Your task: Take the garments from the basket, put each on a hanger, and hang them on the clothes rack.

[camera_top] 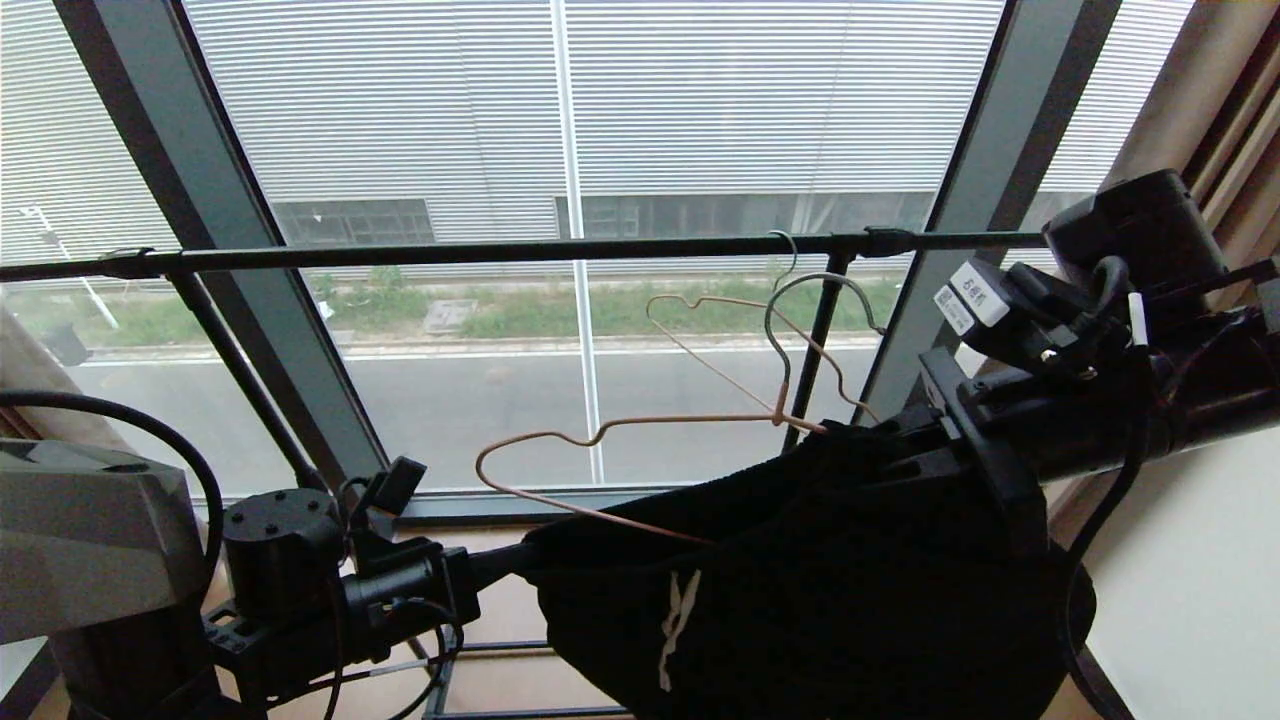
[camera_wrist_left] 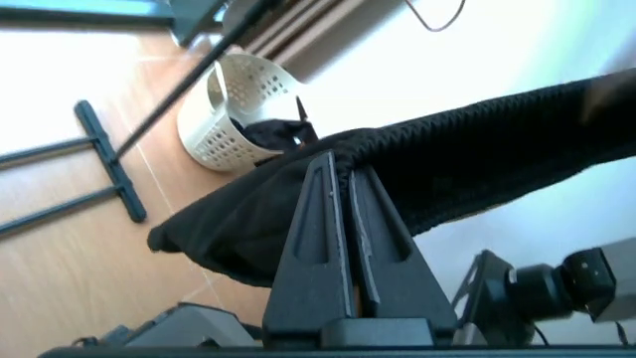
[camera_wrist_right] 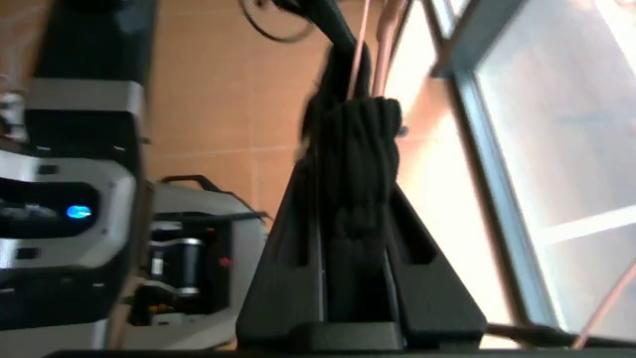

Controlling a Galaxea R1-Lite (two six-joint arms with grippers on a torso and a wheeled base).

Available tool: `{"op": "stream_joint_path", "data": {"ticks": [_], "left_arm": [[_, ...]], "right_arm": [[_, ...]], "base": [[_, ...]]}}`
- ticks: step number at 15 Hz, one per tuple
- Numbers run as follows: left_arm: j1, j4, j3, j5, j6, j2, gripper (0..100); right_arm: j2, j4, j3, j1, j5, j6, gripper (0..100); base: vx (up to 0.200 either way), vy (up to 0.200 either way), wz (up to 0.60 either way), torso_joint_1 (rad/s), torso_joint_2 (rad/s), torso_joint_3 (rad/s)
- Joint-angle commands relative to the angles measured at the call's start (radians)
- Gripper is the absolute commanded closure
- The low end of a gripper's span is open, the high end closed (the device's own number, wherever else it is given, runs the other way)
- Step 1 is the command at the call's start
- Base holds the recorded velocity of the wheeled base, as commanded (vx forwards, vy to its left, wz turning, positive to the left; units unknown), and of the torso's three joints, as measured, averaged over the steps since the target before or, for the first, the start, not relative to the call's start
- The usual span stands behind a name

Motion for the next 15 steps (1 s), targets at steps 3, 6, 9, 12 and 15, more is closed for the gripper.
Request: {"op": "stream_joint_path", "data": {"ticks": [3,6,9,12,15], "left_arm": [[0.028,-0.001,-0.009,0.000,0.003,-0.020,100],[0.039,-0.001,-0.018,0.000,0.003,-0.018,100],[0.040,-0.001,-0.016,0.000,0.011,-0.026,100],[0.042,-0.001,-0.016,0.000,0.011,-0.035,100],[0.042,-0.001,-0.016,0.000,0.011,-0.043,100]], "right_arm": [[-0.013,-0.113,0.124,0.000,-0.089,-0.002,100],[-0.021,-0.116,0.148,0.000,-0.091,-0.005,100],[-0.023,-0.118,0.164,0.000,-0.126,-0.015,100],[-0.023,-0.118,0.187,0.002,-0.171,-0.028,100],[-0.024,-0.118,0.224,0.002,-0.226,-0.033,100]], "base": [[0.000,0.000,0.00,0.000,0.00,0.000],[0.000,0.000,0.00,0.000,0.00,0.000],[0.000,0.000,0.00,0.000,0.00,0.000],[0.000,0.000,0.00,0.000,0.00,0.000],[0.000,0.000,0.00,0.000,0.00,0.000]]}}
